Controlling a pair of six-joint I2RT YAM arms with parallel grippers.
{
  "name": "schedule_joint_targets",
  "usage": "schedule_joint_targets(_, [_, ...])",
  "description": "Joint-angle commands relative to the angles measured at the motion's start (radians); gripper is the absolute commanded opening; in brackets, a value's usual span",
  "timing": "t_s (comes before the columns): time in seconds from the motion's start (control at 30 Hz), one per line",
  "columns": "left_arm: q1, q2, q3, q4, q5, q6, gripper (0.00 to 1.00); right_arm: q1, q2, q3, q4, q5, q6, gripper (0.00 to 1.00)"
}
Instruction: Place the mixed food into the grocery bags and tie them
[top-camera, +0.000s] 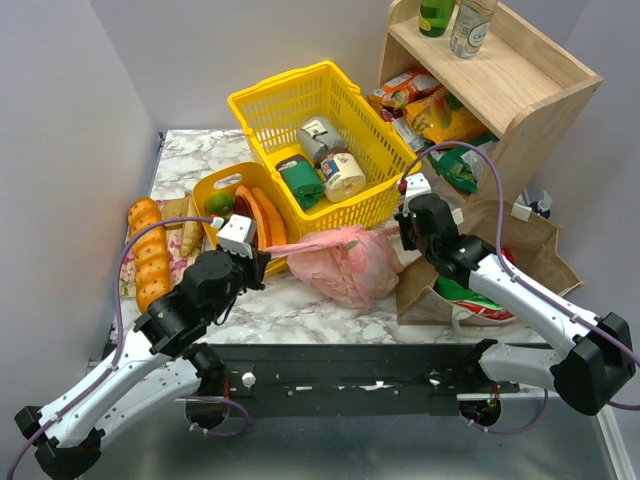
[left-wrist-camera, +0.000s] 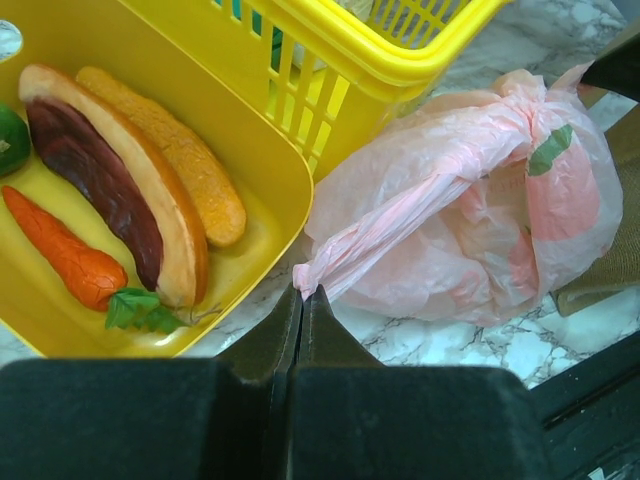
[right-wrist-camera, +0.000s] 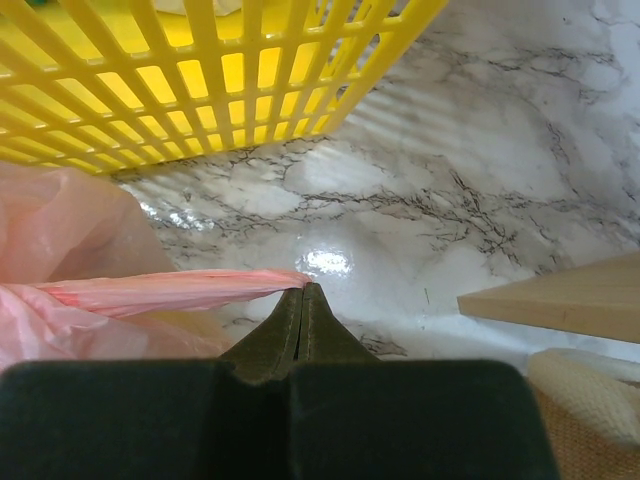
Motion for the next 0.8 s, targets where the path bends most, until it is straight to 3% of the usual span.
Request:
schedule_joint_targets(0.0, [0.021,-0.057,-0.005,-0.094,-0.23,0.011,0.0,-0.088,0.013,-0.017,-0.068,0.21,-0.038,0.01])
schedule_joint_targets(0.57, [0.022,-0.077,-0.008,-0.085,-0.213,0.021,0.0,-0.12,0.002,-0.034,-0.051,0.151,-0.037,0.01])
schedule_joint_targets(0.63, [0.022,-0.075,-0.014,-0.058,-0.155,0.049,0.0,-0.12,-0.004,-0.034,-0.047,0.117,-0.041,0.01])
schedule_joint_targets(0.77, [0.022,-0.017,-0.006,0.001,0.017,0.116,0.0,-0.12,-0.059,-0.039,-0.027,-0.094,-0.137,0.01])
